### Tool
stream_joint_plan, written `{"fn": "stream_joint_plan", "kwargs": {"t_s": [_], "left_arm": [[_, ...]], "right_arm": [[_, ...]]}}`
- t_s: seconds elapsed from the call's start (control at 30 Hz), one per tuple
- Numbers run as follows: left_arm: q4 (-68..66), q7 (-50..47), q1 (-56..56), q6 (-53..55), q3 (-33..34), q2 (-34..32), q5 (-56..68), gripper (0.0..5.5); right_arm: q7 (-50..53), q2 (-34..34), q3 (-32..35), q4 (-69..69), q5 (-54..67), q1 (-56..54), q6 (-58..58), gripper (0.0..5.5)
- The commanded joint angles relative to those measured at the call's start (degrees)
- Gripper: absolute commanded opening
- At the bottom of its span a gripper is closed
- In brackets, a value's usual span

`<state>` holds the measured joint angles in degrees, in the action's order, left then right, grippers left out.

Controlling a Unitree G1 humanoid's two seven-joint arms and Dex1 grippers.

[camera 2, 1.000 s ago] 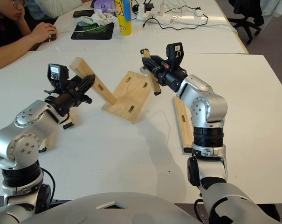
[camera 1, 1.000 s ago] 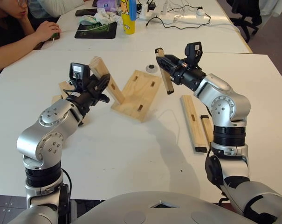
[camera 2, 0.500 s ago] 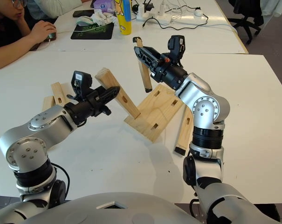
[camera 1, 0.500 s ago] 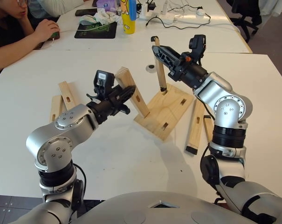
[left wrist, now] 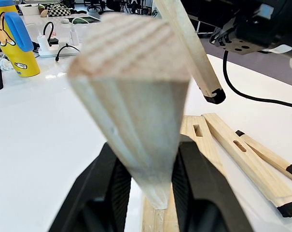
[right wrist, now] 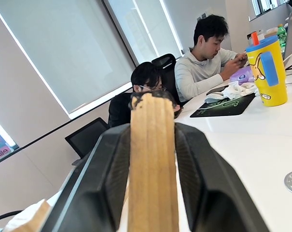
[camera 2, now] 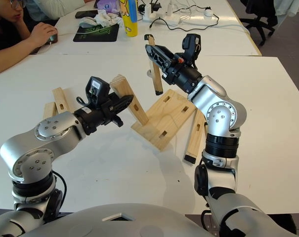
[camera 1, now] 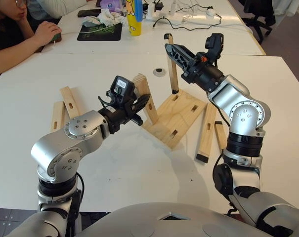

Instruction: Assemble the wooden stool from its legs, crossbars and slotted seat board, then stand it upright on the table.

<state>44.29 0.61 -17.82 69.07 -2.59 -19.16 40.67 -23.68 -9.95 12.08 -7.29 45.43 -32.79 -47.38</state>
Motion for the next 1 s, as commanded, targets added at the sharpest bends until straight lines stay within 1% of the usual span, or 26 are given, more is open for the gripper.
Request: {"fn": "stream_joint_plan", "kwargs": {"t_s": [0.03,0.17,0.2,0.3,0.53,0.73,0.9,1.0], "left_arm": [[-0.09,-0.26,0.36,-1.74,-0.39,-0.25,-2.98,1.03],[0.23,0.31,-0.94,-6.18,1.86,1.74,-3.13,1.03],[0.09,0.32,-1.28,-7.07,2.27,2.07,-3.36,1.39],[-0.33,0.88,-1.7,-8.15,2.93,2.93,-3.12,1.77],[-0.75,1.16,-0.97,-8.87,2.42,2.29,-5.08,1.8],[-0.6,-0.21,-8.93,-11.28,6.21,4.0,-5.75,1.8],[-0.61,-1.49,-15.4,-9.0,9.46,5.08,-3.06,1.8],[-1.76,-1.94,-17.46,-6.89,10.5,4.22,-2.34,1.8]], "right_arm": [[0.37,-0.7,0.06,0.07,0.37,-1.64,0.17,1.3],[0.32,-0.77,-0.11,0.33,0.19,-1.61,0.29,1.3],[0.26,-0.84,-0.11,0.41,0.18,-1.61,0.3,1.3],[0.23,-0.98,-0.12,0.74,0.06,-1.75,0.48,1.3],[0.64,-0.94,-0.14,1.01,-0.02,-1.98,0.77,1.3],[1.06,-0.92,0.14,1.27,0.19,-2.51,0.95,1.3],[1.44,-1.06,0.58,2.18,0.06,-3.71,1.34,1.3],[4.75,0.21,3.01,3.8,0.55,-6.41,2.66,1.3]]}}
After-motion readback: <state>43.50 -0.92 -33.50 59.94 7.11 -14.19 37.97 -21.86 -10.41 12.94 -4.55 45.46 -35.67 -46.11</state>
